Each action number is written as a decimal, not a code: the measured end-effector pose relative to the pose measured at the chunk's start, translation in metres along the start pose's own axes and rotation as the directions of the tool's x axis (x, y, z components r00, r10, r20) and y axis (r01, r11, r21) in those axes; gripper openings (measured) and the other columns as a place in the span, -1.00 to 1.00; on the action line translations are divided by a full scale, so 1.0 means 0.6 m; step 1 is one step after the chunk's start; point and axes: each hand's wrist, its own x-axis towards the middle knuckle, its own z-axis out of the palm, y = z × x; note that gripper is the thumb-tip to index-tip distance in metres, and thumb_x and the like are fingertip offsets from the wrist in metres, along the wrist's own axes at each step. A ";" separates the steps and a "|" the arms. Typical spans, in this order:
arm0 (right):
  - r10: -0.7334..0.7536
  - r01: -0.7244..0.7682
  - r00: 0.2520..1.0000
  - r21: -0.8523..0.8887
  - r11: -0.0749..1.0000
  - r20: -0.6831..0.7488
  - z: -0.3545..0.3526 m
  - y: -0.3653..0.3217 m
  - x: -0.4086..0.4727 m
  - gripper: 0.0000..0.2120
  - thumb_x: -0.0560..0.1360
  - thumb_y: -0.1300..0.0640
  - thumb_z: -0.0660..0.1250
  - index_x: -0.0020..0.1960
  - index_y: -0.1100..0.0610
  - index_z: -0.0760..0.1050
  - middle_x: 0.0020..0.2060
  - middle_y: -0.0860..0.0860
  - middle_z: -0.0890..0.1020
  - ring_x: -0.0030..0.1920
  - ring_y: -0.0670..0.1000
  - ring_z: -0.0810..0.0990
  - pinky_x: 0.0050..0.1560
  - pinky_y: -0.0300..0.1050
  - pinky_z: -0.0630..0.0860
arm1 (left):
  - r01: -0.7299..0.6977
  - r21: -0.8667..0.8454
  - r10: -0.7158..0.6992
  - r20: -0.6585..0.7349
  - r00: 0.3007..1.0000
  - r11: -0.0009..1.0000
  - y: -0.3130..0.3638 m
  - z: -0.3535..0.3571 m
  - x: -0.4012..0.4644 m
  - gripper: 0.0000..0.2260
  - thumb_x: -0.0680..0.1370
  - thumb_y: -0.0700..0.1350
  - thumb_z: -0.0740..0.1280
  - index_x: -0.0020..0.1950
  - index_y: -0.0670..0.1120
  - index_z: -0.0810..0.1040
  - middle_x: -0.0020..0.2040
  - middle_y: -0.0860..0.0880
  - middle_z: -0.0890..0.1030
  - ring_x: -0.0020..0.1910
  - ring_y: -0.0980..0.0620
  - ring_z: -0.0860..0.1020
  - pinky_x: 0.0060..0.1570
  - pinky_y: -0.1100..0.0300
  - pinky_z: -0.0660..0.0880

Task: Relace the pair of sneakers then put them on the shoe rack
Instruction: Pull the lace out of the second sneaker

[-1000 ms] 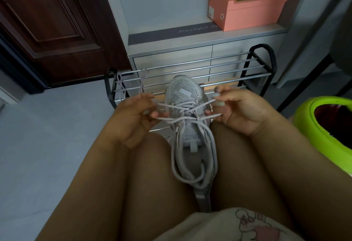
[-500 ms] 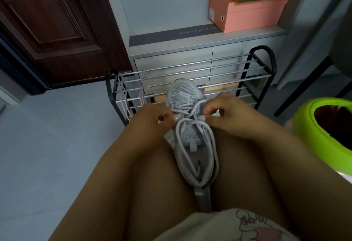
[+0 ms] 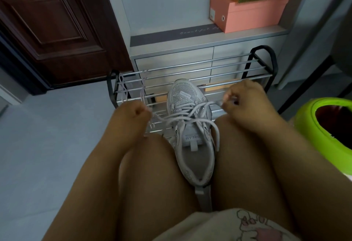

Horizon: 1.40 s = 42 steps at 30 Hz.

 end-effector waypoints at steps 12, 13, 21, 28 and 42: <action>-0.076 -0.007 0.963 0.308 0.951 0.258 0.043 -0.047 -0.017 -0.71 0.47 -0.07 0.34 -0.36 0.03 0.41 -0.42 -0.07 0.48 -0.38 -0.11 0.42 -0.25 -0.13 0.41 | -0.205 0.117 0.190 0.132 0.973 0.972 -0.004 0.071 0.006 -0.65 0.43 0.32 0.06 -0.24 0.13 0.48 -0.06 -0.01 0.49 0.06 0.03 0.36 0.01 0.19 0.21; -0.057 -0.028 0.968 0.335 0.942 0.243 0.044 -0.049 -0.017 -0.74 0.47 -0.01 0.37 -0.34 0.03 0.44 -0.42 -0.09 0.49 -0.39 -0.13 0.42 -0.26 -0.17 0.40 | -0.186 0.078 0.173 0.153 0.973 0.979 -0.006 0.072 0.008 -0.66 0.44 0.31 0.09 -0.28 0.12 0.47 -0.08 -0.03 0.48 0.03 0.03 0.37 -0.03 0.19 0.23; -0.037 -0.060 0.961 0.339 0.939 0.274 0.045 -0.062 -0.017 -0.88 0.46 0.16 0.36 -0.25 0.15 0.52 -0.40 -0.09 0.51 -0.44 -0.21 0.40 -0.36 -0.34 0.33 | -0.209 -0.058 0.217 0.200 0.956 0.976 0.011 0.048 0.004 -0.74 0.52 0.00 0.31 -0.34 -0.06 0.49 -0.22 0.03 0.42 -0.17 0.14 0.38 -0.21 0.30 0.29; 0.156 -0.146 0.988 0.492 0.859 0.020 0.038 -0.047 -0.005 -0.73 0.45 0.26 0.32 -0.39 0.07 0.42 -0.50 -0.09 0.46 -0.53 -0.23 0.38 -0.39 -0.37 0.33 | 0.057 -0.593 -0.160 -0.122 0.980 0.803 0.026 -0.012 0.001 -0.83 0.58 -0.10 0.25 -0.16 0.04 0.58 -0.23 0.16 0.58 -0.15 0.24 0.55 -0.02 0.32 0.50; 0.060 -0.115 0.980 0.289 0.951 0.190 0.037 -0.058 -0.022 -0.74 0.41 -0.09 0.41 -0.26 0.08 0.48 -0.34 -0.05 0.56 -0.33 -0.10 0.48 -0.25 -0.18 0.41 | -0.251 0.096 0.231 0.180 0.956 0.963 0.028 0.057 -0.005 -0.68 0.54 0.09 0.26 -0.34 -0.05 0.44 -0.38 0.01 0.46 -0.37 0.05 0.42 -0.31 0.14 0.34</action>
